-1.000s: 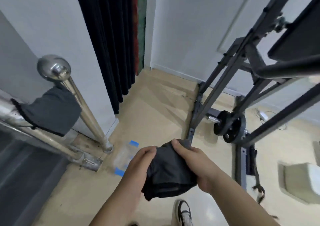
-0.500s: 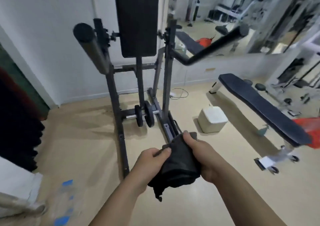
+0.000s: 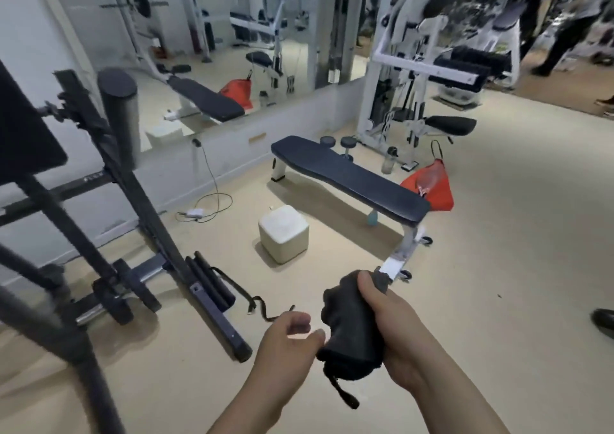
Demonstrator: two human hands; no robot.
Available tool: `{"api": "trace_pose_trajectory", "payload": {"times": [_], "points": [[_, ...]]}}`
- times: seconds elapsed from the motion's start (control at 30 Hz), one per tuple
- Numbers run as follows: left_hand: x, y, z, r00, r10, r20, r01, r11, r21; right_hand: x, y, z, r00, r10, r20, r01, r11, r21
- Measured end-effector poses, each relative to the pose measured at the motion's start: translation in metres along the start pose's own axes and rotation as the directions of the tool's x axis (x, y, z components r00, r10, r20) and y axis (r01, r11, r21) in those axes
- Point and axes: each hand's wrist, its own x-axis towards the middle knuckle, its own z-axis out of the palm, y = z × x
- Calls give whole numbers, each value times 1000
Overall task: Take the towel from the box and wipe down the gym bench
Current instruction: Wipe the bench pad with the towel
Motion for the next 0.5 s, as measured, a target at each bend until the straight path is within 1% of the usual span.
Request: {"api": "trace_pose_trajectory", "payload": {"times": [0.13, 0.2, 0.3, 0.33, 0.37, 0.4, 0.43, 0.47, 0.5], "points": [[72, 42, 33, 993, 20, 113, -18, 1000, -23, 55, -38, -23, 999, 11, -48, -2, 981, 193], [111, 64, 51, 986, -19, 166, 21, 1000, -12, 82, -63, -39, 998, 13, -60, 4, 960, 279], [166, 98, 84, 957, -78, 280, 92, 995, -36, 122, -99, -66, 997, -18, -81, 45, 937, 345], [183, 109, 98, 955, -71, 287, 92, 994, -60, 135, -111, -75, 995, -18, -99, 52, 935, 350], [197, 120, 112, 968, -37, 250, 56, 996, -68, 148, -123, -87, 993, -13, -115, 53, 934, 353], [209, 133, 125, 985, 34, 169, -27, 999, -42, 162, -134, -98, 991, -6, -130, 52, 936, 348], [221, 145, 138, 985, 149, 93, -149, 989, -8, 177, -143, -110, 988, 4, -154, 49, 939, 340], [231, 159, 150, 954, 293, 65, -295, 955, 31, 195, -150, -123, 982, 15, -186, 48, 943, 329], [244, 170, 163, 901, 422, 104, -429, 902, 50, 216, -158, -135, 976, 16, -215, 55, 945, 322]]}}
